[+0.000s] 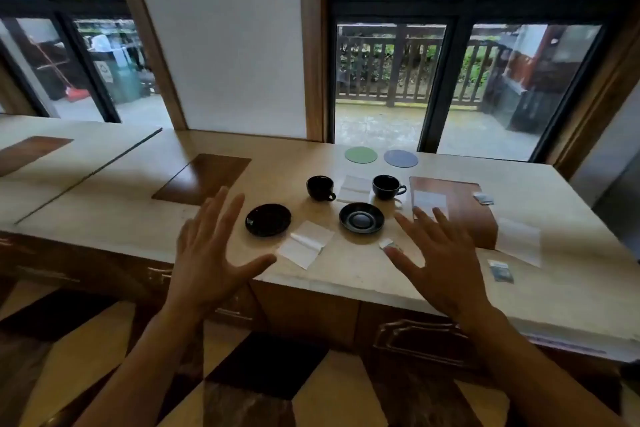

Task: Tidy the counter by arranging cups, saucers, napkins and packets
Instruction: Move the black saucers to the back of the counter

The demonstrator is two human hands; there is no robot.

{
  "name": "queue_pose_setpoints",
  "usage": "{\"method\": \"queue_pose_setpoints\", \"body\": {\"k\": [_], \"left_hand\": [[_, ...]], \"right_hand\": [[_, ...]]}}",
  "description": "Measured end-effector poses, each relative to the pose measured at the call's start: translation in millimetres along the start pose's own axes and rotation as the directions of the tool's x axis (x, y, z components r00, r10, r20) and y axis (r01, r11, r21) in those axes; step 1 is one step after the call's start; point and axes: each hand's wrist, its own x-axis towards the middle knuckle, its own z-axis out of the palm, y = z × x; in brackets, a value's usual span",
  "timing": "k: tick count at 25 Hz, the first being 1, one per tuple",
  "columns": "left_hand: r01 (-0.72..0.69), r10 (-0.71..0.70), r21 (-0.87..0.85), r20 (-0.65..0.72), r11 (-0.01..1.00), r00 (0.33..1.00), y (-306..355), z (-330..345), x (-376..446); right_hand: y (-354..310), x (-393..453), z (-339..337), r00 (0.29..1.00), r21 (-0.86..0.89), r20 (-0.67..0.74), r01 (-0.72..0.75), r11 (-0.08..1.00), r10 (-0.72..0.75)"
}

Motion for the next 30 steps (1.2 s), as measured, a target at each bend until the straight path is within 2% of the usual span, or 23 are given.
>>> {"method": "queue_pose_setpoints", "body": {"k": [4,8,15,25,30], "left_hand": [[0.076,-0.079,0.040,0.075,0.996,0.994,-38.4,0.5,-37.2],[0.132,-0.134,0.023,0.126,0.991,0.983,-80.6,-5.2,-55.7],[0.157,-0.151,-0.022,0.182,0.987,0.972,-127.7,3.7,-48.1],[0.150,-0.141,-0.027,0.223,0.988,0.965,-152.6,66.9,57.1],[0.164,-0.161,0.010,0.260,0.986,0.952,-156.8,109.6,129.6]], "right_hand": [[-34.7,1.9,29.9,0.998,0.014,0.053,0.039,0.999,-0.040],[-73.7,9.7,52.0,0.997,0.024,0.045,0.069,0.997,-0.070],[-121.3,22.9,79.7,0.995,0.067,0.083,0.053,0.996,-0.059],[-101.0,121.1,142.5,0.992,0.135,0.093,0.070,0.988,-0.083],[-75.2,193.4,177.9,0.979,0.185,0.171,0.079,0.980,-0.111]]}}
